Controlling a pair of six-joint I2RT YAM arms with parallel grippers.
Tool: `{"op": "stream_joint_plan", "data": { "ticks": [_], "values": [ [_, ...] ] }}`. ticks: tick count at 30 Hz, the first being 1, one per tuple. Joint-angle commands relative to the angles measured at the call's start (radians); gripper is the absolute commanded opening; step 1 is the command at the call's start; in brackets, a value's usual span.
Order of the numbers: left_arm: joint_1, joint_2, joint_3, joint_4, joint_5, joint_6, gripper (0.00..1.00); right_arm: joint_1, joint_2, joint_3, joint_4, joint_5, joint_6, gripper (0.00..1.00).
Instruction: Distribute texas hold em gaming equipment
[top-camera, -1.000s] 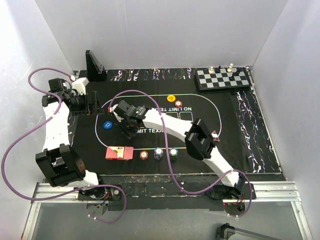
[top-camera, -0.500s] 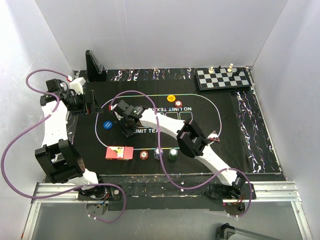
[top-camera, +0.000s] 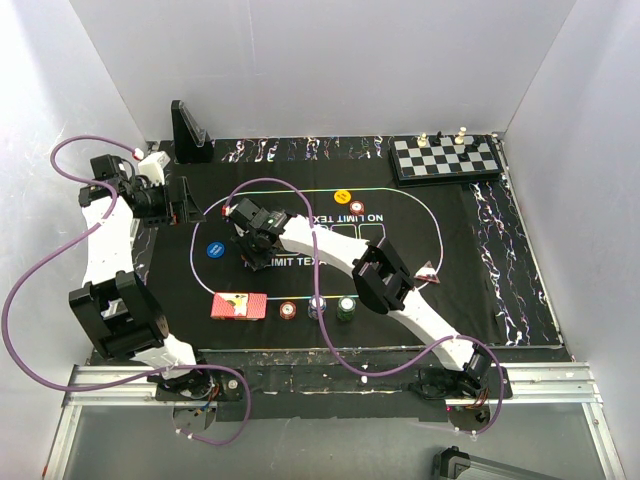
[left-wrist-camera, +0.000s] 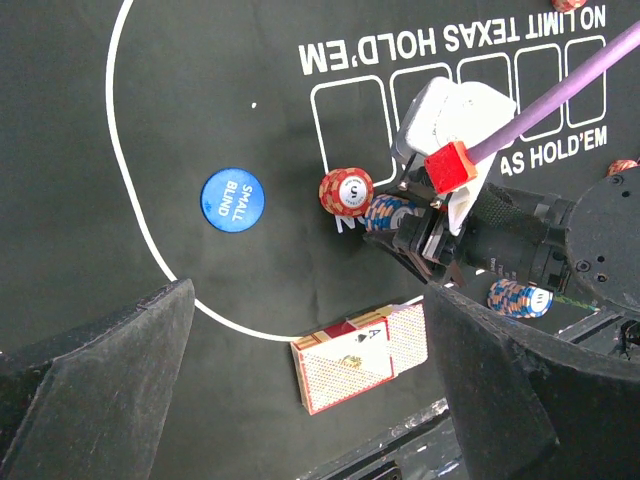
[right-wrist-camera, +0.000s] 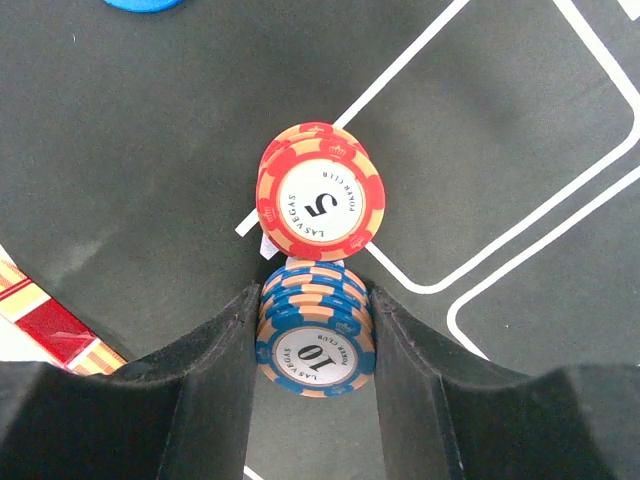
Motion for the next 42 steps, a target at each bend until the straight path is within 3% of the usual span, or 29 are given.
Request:
{"op": "stream_joint_plan", "data": {
  "ticks": [1,12,26,29,34,42],
  "values": [
    [0.006,-0.007,0.030,-0.005,0.024,0.007,1.00,-0.007,0.014,0.020,-0.029,0.014,0.021,0.41],
    [0.008,-0.027,0.032,-0.014,0.047,-0.001,1.00,-0.001,0.009,0.026,-0.115,0.057,0.053,0.73],
    [0.009,-0.050,0.032,-0.027,0.043,0.004,1.00,-0.012,-0.115,-0.011,-0.104,0.109,0.001,0.78],
    [0.008,-0.048,0.042,-0.030,0.047,-0.001,1.00,-0.028,-0.240,-0.095,-0.089,0.116,-0.002,0.80],
    [0.008,-0.047,0.042,-0.033,0.057,-0.007,1.00,-0.038,-0.451,-0.372,-0.048,0.103,0.012,0.85],
    [0.009,-0.062,0.029,-0.034,0.058,-0.005,1.00,-0.019,-0.656,-0.725,0.004,0.022,0.068,0.89]
  ]
}}
